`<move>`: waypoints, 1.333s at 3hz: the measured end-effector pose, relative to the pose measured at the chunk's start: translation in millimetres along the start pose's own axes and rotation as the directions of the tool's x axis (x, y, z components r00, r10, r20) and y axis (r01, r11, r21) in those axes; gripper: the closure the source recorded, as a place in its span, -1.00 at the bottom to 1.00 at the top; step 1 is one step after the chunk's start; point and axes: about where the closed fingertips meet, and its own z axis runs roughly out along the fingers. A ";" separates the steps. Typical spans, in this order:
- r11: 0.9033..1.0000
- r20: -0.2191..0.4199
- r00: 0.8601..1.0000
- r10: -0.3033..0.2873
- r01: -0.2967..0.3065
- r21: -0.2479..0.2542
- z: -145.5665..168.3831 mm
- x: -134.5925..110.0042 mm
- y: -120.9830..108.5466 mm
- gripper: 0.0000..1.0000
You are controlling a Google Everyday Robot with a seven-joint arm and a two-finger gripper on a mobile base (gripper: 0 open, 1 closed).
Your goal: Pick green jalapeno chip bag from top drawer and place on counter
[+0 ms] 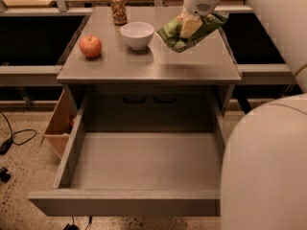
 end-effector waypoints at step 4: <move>0.997 0.029 0.997 0.068 -0.069 0.036 39.2 1.6 -17.3 -0.31</move>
Offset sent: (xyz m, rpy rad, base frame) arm 0.0275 0.0033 -0.0203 0.0462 -0.0162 -0.0412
